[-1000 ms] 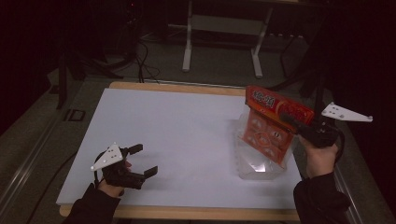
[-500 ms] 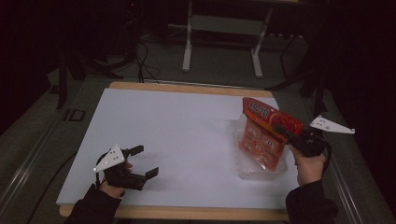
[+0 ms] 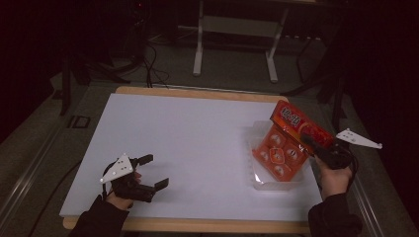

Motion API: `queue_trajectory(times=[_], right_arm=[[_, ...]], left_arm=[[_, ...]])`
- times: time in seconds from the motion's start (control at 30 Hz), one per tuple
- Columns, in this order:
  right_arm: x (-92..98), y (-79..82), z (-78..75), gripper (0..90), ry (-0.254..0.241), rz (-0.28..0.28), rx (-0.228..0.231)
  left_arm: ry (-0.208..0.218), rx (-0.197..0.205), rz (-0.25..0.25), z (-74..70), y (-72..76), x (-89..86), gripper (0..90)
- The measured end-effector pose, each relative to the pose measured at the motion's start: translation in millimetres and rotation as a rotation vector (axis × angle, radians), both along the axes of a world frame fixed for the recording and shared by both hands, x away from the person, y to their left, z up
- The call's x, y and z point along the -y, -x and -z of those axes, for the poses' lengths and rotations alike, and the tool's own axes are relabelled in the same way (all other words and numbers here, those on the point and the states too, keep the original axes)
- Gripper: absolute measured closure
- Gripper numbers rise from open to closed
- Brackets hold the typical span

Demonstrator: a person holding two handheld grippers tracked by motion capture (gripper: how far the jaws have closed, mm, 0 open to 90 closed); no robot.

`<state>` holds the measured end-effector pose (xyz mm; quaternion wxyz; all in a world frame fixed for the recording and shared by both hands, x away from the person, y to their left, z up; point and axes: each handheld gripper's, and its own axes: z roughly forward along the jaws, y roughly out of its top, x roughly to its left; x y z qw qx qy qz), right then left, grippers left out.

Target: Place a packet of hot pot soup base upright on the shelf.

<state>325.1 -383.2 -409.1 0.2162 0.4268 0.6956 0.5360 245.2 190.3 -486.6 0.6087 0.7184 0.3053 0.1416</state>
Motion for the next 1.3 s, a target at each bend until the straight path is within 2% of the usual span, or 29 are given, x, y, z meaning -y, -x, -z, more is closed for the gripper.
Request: queue_trajectory(times=[0.13,0.23,0.33,0.5,0.57,0.6,0.7,0.9,1.3], right_arm=[[4.7,-2.9,3.0,88.4,0.020,0.028,0.000],[5.2,-4.1,3.0,80.3,0.026,0.042,-0.003],[2.8,-3.4,2.7,60.6,0.048,0.068,-0.005],[-0.1,0.4,2.4,21.9,0.057,0.111,0.001],[-0.8,3.7,1.8,12.4,0.063,0.136,0.010],[-0.7,5.5,1.2,12.5,0.074,0.156,0.015],[3.1,12.7,-1.8,13.7,0.038,0.163,0.010],[6.1,29.9,-6.1,13.8,0.045,0.183,0.020],[-0.1,72.5,-10.8,14.3,0.128,0.230,0.055]], left_arm=[[-0.005,-0.002,0.003,0.6,0.2,1.0,0.0],[-0.004,-0.002,0.006,0.6,0.3,1.0,0.0],[-0.004,0.001,0.006,0.3,0.3,0.7,0.0],[0.000,0.008,0.003,-0.3,1.2,0.4,0.0],[-0.001,0.009,0.004,-0.4,1.4,0.5,0.0],[0.001,0.009,0.004,-0.3,1.6,0.5,0.0],[-0.003,0.007,0.005,-0.1,1.5,0.3,0.0],[-0.002,0.013,0.004,-1.3,2.5,-0.7,0.0],[0.003,0.020,0.003,-2.4,3.6,-2.3,0.0]])
